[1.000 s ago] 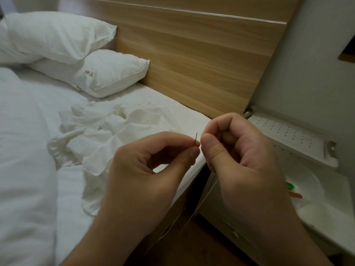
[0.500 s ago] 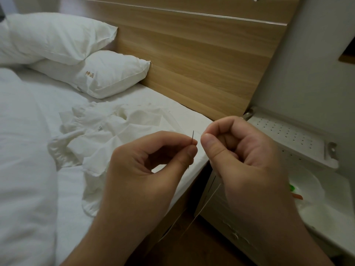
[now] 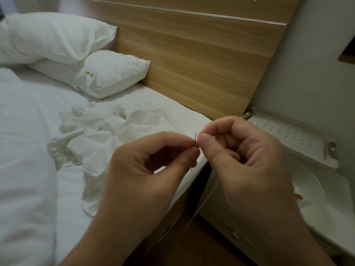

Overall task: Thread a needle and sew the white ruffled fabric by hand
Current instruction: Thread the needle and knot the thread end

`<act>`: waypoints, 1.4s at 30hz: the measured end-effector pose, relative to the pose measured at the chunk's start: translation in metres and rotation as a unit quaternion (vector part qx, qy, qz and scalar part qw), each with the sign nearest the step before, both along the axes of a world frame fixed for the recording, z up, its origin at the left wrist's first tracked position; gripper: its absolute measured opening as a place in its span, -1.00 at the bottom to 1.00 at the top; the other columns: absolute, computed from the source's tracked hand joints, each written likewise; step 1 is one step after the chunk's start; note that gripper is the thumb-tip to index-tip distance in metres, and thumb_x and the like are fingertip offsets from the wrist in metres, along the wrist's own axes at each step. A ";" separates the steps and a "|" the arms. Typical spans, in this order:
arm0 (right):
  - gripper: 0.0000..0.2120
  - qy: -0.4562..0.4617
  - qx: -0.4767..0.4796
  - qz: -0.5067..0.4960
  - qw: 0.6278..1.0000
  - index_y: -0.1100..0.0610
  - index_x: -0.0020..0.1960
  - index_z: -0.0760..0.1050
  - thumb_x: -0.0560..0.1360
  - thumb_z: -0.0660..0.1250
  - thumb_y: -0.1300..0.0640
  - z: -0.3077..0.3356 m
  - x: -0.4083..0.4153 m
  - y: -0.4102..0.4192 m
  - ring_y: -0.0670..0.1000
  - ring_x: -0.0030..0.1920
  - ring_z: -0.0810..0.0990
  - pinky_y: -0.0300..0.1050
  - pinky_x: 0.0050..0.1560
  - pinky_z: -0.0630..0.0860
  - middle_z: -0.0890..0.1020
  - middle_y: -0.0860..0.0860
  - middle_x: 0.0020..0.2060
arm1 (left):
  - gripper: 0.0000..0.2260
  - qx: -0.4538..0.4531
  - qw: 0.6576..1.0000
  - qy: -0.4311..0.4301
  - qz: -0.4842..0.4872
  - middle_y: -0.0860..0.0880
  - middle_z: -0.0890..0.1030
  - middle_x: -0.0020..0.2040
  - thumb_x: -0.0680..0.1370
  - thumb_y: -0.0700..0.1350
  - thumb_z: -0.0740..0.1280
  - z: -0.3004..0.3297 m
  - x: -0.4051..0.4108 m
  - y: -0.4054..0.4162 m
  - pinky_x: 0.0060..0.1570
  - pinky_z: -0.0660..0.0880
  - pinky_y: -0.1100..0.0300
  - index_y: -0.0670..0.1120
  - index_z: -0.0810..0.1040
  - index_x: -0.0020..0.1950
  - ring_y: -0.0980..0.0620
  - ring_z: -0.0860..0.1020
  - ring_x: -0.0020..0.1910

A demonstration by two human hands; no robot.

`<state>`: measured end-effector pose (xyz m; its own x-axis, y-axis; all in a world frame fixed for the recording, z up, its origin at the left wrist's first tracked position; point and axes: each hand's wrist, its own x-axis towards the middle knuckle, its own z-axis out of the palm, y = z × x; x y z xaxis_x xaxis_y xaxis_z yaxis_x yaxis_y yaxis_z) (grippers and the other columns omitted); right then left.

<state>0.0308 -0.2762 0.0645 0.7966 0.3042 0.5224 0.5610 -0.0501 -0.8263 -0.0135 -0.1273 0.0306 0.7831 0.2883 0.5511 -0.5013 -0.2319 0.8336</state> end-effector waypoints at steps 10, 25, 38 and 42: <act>-0.91 -0.009 -0.005 -0.009 1.000 0.07 -0.12 0.63 0.55 0.43 0.21 0.001 -0.001 -0.001 -0.12 -0.51 0.31 -0.29 -0.52 0.28 0.47 -0.07 -0.49 | -0.85 -0.014 1.000 0.005 0.000 0.01 0.78 -0.16 0.51 -0.27 0.57 -0.001 0.001 0.000 -0.06 0.72 0.04 -0.05 0.78 0.01 -0.10 0.77 -0.13; -0.89 -0.008 -0.008 -0.013 1.000 0.05 -0.12 0.62 0.56 0.43 0.22 0.000 -0.002 -0.001 -0.13 -0.51 0.33 -0.30 -0.52 0.29 0.48 -0.01 -0.48 | -0.86 0.003 1.000 0.000 0.001 0.02 0.78 -0.14 0.51 -0.21 0.53 -0.002 0.002 0.000 -0.06 0.73 0.04 -0.03 0.77 0.03 -0.08 0.77 -0.11; -0.90 -0.013 -0.008 -0.009 1.000 0.05 -0.11 0.62 0.56 0.43 0.22 -0.001 0.000 -0.001 -0.13 -0.51 0.33 -0.27 -0.51 0.30 0.47 -0.04 -0.49 | -0.84 0.018 1.000 -0.007 0.001 0.06 0.78 -0.12 0.53 -0.27 0.55 -0.004 0.002 0.000 -0.05 0.72 0.07 -0.06 0.77 0.06 -0.05 0.77 -0.09; -0.91 -0.011 -0.007 -0.007 1.000 0.04 -0.10 0.63 0.55 0.43 0.21 -0.002 0.000 -0.002 -0.02 -0.50 0.31 -0.19 -0.51 0.29 0.49 0.03 -0.46 | -0.86 0.025 0.999 -0.010 0.019 0.10 0.78 -0.12 0.53 -0.21 0.57 -0.003 0.001 -0.002 -0.04 0.72 0.10 -0.04 0.77 0.05 -0.01 0.77 -0.08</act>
<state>0.0312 -0.2786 0.0625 0.7890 0.3001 0.5361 0.5784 -0.0688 -0.8128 -0.0122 -0.1291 0.0278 0.7604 0.2895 0.5814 -0.5079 -0.2928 0.8101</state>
